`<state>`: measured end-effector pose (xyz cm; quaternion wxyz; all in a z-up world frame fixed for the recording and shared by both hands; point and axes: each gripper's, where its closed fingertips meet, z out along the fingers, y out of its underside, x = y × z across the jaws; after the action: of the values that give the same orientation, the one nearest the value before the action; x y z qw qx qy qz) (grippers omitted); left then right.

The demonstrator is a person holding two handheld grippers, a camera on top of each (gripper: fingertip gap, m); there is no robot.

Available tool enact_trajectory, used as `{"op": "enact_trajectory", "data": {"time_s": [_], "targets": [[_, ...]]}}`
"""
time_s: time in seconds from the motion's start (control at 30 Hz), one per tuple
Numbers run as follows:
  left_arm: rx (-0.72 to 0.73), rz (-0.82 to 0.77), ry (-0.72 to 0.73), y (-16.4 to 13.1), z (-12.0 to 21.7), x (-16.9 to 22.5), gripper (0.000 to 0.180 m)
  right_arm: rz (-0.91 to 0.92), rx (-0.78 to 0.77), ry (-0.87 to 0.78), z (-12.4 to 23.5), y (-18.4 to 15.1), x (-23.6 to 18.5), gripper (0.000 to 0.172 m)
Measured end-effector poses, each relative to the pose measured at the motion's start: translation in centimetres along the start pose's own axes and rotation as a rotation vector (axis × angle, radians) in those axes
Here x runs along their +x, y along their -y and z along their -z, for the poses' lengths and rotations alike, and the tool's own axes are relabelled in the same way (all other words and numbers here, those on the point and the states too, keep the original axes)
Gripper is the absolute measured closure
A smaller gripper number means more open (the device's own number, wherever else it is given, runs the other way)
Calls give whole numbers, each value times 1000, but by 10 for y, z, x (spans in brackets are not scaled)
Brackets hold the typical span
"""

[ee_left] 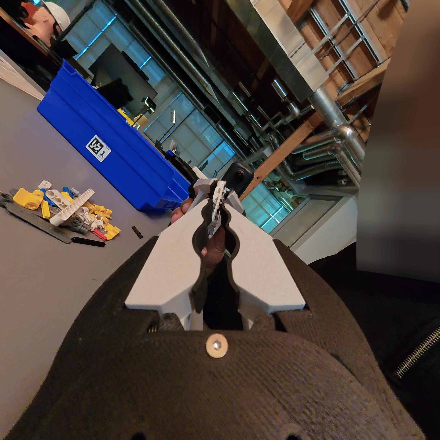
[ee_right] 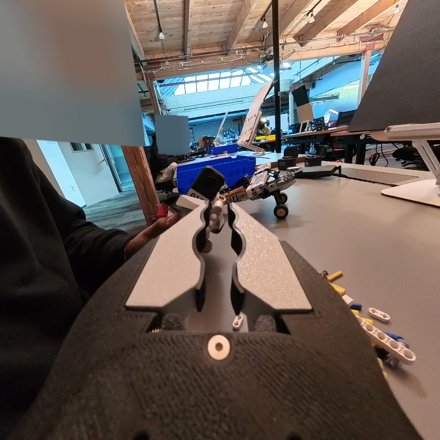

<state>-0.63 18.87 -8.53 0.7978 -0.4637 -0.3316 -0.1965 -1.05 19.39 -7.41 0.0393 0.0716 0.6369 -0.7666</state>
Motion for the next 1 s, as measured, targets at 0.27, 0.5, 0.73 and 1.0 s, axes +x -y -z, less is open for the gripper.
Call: {"op": "enact_trajectory", "data": {"time_s": [0.27, 0.5, 0.73, 1.0], "targets": [[11, -21, -20, 1, 1, 4, 177, -10, -5, 19, 0, 1, -3, 166], [-10, 29, -57, -1, 0, 5, 153, -129, -38, 67, -1, -4, -4, 167], [-55, 33, -15, -8, -3, 0, 179, -176, -39, 78, -1, -6, -2, 166], [2, 24, -13, 0, 1, 0, 179, -231, -29, 97, -2, -6, -2, 150]]}}
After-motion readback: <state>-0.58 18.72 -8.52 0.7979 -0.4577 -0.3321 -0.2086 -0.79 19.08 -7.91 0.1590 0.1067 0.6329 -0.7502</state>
